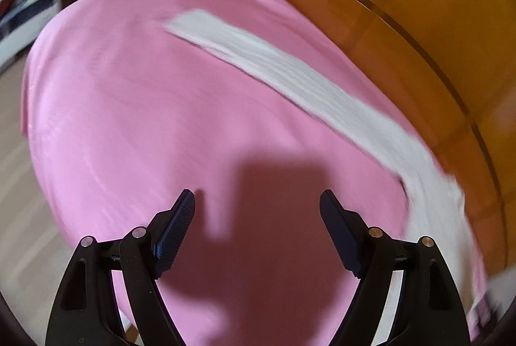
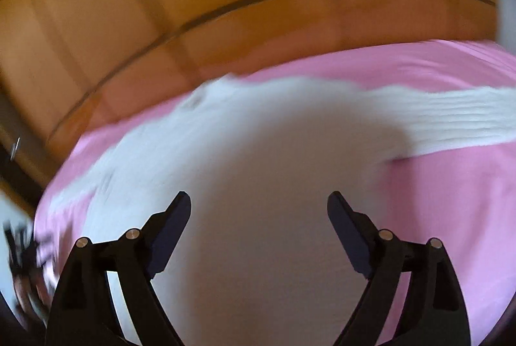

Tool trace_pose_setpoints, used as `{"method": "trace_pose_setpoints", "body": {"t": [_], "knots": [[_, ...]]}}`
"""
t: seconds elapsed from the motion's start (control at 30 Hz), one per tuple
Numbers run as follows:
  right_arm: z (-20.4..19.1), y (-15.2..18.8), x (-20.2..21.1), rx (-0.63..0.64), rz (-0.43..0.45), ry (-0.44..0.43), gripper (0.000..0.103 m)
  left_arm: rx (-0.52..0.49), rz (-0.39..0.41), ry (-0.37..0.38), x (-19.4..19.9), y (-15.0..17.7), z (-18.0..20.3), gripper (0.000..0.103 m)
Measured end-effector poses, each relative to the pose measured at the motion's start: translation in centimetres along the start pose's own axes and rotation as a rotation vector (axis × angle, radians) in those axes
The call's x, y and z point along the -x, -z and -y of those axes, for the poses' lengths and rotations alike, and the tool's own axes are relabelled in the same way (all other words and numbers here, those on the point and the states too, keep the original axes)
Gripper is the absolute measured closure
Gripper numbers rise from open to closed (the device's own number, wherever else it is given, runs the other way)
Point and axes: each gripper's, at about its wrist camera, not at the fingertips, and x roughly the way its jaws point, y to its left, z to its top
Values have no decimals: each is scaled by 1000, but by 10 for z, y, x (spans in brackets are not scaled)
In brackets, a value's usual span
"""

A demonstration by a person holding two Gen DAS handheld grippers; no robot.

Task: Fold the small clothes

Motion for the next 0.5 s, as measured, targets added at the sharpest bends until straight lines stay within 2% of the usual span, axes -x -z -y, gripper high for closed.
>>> {"method": "trace_pose_setpoints", "body": {"t": [0.1, 0.17, 0.23, 0.3, 0.47, 0.5], "knots": [[-36, 22, -27, 77, -59, -44, 16, 118, 19, -18, -10, -36, -37, 24], [-50, 34, -44, 110, -76, -14, 12, 159, 38, -37, -15, -57, -53, 25], [-58, 46, -50, 149, -58, 34, 7, 180, 60, -46, -21, -79, -62, 25], [-62, 51, -54, 179, -57, 46, 2, 200, 72, -48, -27, -97, -69, 27], [-63, 50, -61, 184, -66, 63, 2, 220, 55, -69, -59, -134, -74, 33], [-62, 50, -60, 182, -65, 66, 2, 220, 64, -93, -66, -139, -72, 38]]}}
